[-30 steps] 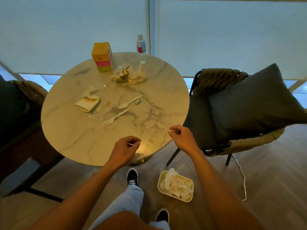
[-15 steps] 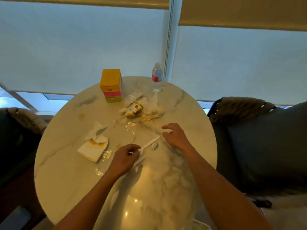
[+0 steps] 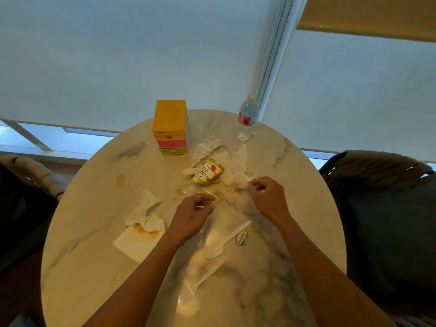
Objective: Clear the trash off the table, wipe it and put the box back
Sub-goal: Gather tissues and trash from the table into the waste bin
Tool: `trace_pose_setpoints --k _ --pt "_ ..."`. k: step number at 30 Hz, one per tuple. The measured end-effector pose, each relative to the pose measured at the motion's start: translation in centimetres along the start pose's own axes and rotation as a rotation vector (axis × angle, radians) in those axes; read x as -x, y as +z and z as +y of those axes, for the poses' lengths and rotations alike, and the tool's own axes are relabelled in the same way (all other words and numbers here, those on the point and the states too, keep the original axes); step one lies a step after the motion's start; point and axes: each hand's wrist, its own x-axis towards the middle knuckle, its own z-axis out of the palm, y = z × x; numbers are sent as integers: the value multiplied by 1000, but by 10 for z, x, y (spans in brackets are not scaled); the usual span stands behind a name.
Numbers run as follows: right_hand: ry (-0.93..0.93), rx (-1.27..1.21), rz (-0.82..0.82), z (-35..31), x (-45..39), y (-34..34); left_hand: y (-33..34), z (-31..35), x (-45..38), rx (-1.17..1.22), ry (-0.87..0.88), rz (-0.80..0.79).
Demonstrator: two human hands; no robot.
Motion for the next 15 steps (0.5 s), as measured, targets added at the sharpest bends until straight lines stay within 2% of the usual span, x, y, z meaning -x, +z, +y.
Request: trace_pose_setpoints --k 2,4,8,11,13,15 --pt "29 -143 83 -12 24 -2 3 2 -1 54 2 -22" --pt "100 -289 89 -25 45 -1 8 5 1 145 -12 -68" --pt "209 -523 -66 -48 68 9 18 6 6 404 -83 -168" --pt "228 -543 -183 -55 71 19 18 1 8 435 -59 -157" --pt "245 -522 -236 -56 64 20 15 -2 8 396 -41 -88" --pt "229 -460 -219 -52 47 20 11 -3 7 382 -41 3"
